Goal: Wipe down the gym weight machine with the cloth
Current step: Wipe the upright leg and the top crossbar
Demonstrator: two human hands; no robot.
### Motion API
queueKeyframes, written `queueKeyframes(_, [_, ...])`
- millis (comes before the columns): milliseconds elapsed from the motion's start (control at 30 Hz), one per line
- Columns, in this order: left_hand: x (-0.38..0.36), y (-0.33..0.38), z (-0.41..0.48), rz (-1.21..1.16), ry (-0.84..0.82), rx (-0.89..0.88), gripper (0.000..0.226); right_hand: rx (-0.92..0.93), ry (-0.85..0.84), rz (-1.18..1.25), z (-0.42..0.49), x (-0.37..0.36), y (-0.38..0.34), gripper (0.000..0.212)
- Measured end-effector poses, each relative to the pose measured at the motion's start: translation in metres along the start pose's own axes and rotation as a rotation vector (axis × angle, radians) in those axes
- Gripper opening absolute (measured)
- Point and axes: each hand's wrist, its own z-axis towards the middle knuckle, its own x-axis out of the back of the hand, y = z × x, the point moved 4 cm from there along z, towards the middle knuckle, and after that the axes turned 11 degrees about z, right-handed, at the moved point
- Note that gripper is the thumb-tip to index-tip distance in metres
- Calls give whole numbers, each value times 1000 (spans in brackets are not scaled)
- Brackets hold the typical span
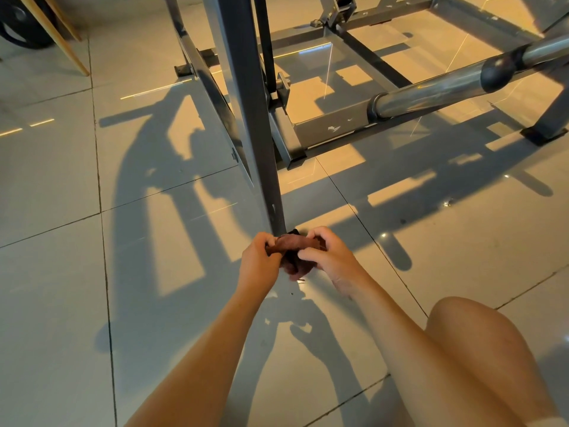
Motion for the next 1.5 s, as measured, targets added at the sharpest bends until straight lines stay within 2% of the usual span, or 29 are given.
queueKeyframes(33, [1,1,-1,3,3,14,28,11,13,11,1,1,0,14])
queueKeyframes(100, [2,4,-3,-15,-8,8,23,102,124,-185,5,8,-2,18])
queueKeyframes(200, [-5,4,-2,-89,-156,42,26,302,299,-412,7,12,-9,28])
queueKeyframes(300, [-16,5,-4,-273,-379,149,27,438,404,-423,5,8,-7,28])
queueKeyframes(400, [-17,14,-7,-424,-486,212,29,448,414,-378,5,5,-1,21])
queueKeyframes(433, [-15,15,-6,-407,-488,211,28,417,406,-360,5,5,0,23])
queueKeyframes(500, [-10,17,-3,-222,-405,173,21,317,366,-328,7,6,3,34])
queueKeyframes(567, [-5,15,2,-111,-202,133,14,233,312,-292,11,6,8,31])
queueKeyframes(633, [-4,17,-1,-164,-24,56,21,149,252,-131,14,2,15,24])
queueKeyframes(700, [-11,20,-6,-220,-28,-109,36,49,187,164,14,-6,16,25])
queueKeyframes(767, [-21,24,-14,-261,-160,-236,47,-3,156,333,13,-10,12,23])
queueKeyframes(833, [-24,24,-17,-385,-259,-217,53,5,224,388,14,-4,10,20])
queueKeyframes(867, [-23,22,-17,-429,-241,-183,51,9,265,409,15,-1,10,18])
queueKeyframes(933, [-14,21,-16,-444,-72,-138,39,8,304,458,17,-2,9,16])
queueKeyframes(1000, [-5,16,-9,-361,111,-103,21,1,311,569,18,-7,9,19])
queueKeyframes(1033, [-3,14,-6,-312,122,-92,17,-16,307,640,17,-10,9,21])
queueKeyframes(1067, [-3,13,-3,-306,49,-57,20,-42,297,708,17,-12,9,23])
queueKeyframes(1133, [-10,12,-2,-495,-181,67,31,-79,283,756,17,-13,10,25])
queueKeyframes(1167, [-12,14,-2,-584,-243,113,31,-80,279,744,17,-13,10,26])
queueKeyframes(1333, [-10,16,0,-612,-103,75,24,-15,300,433,16,-16,11,18])
queueKeyframes(1433, [-10,17,-2,-652,-133,71,21,-74,239,498,16,-22,16,27])
queueKeyframes(1500, [-10,18,-1,-658,-146,67,21,-43,250,500,19,-24,16,25])
